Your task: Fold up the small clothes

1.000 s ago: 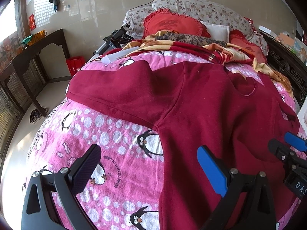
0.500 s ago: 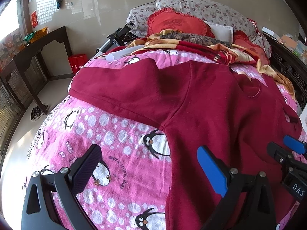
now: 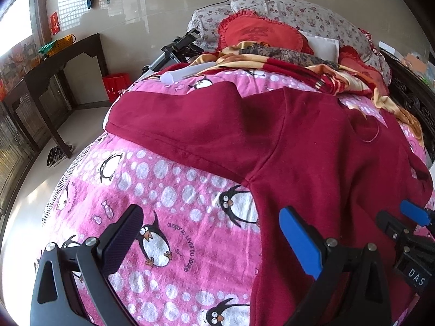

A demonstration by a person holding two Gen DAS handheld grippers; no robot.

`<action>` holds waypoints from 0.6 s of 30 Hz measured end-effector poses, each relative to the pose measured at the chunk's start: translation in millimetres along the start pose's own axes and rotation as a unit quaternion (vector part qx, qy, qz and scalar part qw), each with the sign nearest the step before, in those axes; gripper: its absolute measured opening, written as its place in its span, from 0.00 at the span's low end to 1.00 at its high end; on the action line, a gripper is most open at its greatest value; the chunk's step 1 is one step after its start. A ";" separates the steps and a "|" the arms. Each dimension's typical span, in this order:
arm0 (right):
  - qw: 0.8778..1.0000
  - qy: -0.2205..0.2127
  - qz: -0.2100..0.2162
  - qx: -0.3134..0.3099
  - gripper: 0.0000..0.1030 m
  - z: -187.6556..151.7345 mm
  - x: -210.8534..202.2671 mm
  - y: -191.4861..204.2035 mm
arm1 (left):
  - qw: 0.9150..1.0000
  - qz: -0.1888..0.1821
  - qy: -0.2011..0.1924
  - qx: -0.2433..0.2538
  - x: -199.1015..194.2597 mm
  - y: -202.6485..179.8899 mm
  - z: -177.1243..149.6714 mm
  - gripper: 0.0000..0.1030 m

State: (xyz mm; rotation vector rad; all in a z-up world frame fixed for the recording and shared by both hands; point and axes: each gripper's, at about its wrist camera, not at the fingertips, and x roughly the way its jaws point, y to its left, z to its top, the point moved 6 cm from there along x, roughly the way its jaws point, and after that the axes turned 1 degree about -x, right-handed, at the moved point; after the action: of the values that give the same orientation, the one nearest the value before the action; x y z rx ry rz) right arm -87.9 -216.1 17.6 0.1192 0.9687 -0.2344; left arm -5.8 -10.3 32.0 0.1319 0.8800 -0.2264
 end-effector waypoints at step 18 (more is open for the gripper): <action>1.000 -0.003 0.016 -0.024 0.35 8.3 8.5 25.1 | 1.000 0.008 0.005 -0.016 13.9 24.6 11.8 0.99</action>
State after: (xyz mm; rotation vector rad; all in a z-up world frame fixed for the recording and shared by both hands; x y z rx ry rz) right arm -70.4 -194.8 15.2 0.0906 0.9657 -0.1816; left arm 17.7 9.1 29.2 0.1102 0.8927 -0.1972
